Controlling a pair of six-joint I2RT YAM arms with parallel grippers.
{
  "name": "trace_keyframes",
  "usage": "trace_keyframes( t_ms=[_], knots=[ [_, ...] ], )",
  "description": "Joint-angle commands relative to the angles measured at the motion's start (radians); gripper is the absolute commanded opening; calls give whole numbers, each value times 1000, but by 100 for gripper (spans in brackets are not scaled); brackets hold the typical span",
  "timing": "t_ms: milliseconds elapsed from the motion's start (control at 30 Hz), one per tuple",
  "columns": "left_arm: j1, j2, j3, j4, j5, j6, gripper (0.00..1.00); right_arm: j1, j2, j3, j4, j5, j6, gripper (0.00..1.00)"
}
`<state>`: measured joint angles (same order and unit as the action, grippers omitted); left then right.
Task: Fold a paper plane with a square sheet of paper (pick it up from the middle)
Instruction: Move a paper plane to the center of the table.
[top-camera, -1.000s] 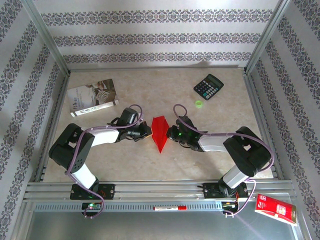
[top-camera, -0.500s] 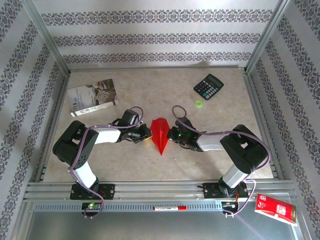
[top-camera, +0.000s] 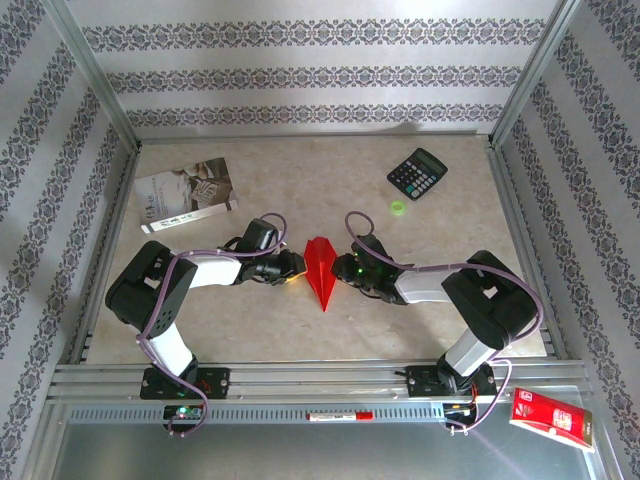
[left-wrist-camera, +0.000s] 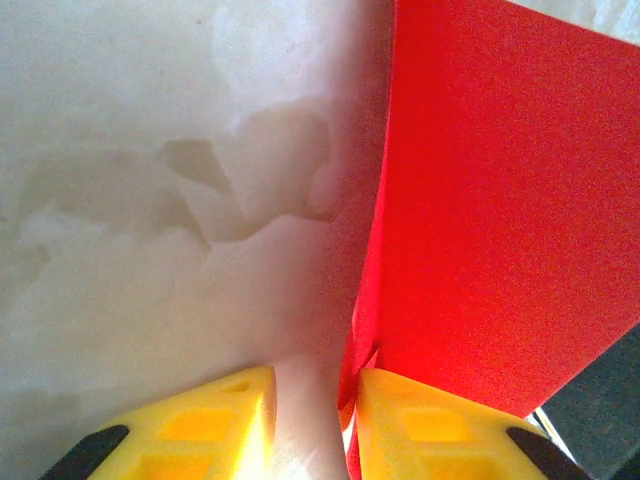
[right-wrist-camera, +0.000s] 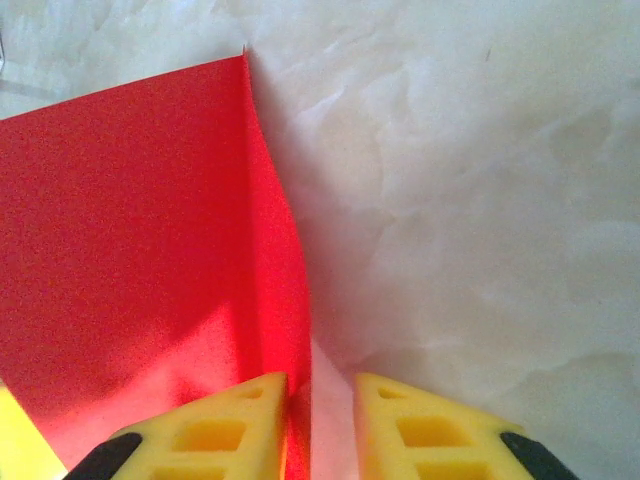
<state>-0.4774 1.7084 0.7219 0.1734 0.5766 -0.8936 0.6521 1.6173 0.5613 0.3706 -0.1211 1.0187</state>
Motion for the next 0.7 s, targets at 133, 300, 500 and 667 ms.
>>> trace_keyframes(
  t_ms=[133, 300, 500, 667],
  knots=[
    [22, -89, 1, -34, 11, 18, 37, -15, -64, -21, 0, 5, -7, 30],
    [62, -176, -3, -73, 11, 31, 42, -54, -122, -20, -33, -7, -30, 32],
    [161, -374, 8, -262, -141, 199, 55, -164, -311, 61, -352, 74, -233, 38],
    [220, -580, 11, -377, -437, 379, 73, -204, -441, 179, -616, 423, -508, 60]
  ],
)
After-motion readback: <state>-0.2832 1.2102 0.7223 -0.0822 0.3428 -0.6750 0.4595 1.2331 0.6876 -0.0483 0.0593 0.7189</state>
